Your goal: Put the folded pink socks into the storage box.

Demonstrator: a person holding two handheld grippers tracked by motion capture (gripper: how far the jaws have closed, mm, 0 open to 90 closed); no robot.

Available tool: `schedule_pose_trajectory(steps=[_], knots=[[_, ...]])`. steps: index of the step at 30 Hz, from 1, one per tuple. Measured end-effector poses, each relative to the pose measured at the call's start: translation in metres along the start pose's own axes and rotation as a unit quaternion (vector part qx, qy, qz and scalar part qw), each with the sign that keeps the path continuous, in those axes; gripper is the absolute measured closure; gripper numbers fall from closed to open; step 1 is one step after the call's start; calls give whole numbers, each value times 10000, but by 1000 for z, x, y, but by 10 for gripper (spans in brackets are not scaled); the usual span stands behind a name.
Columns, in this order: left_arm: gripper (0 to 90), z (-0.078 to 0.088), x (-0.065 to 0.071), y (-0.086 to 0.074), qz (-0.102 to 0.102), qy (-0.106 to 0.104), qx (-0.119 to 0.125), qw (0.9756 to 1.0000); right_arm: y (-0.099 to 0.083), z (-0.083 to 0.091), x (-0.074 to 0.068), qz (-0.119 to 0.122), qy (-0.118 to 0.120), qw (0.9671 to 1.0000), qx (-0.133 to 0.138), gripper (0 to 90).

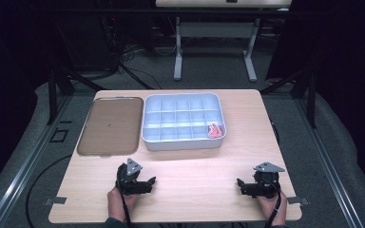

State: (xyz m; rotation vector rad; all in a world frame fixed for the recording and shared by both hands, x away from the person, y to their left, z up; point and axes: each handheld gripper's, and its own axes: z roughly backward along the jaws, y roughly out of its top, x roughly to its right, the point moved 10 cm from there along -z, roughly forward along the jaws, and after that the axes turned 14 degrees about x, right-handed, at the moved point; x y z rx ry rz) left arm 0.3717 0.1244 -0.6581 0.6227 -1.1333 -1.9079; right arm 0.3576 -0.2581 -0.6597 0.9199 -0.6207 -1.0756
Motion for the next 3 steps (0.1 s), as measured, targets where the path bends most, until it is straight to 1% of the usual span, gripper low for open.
schedule_pose_trajectory(steps=[3], knots=[[154, 0, 0, 0, -3, 1, -1, 10000, 0, 0, 0, -5, -7, 10000, 3, 25]])
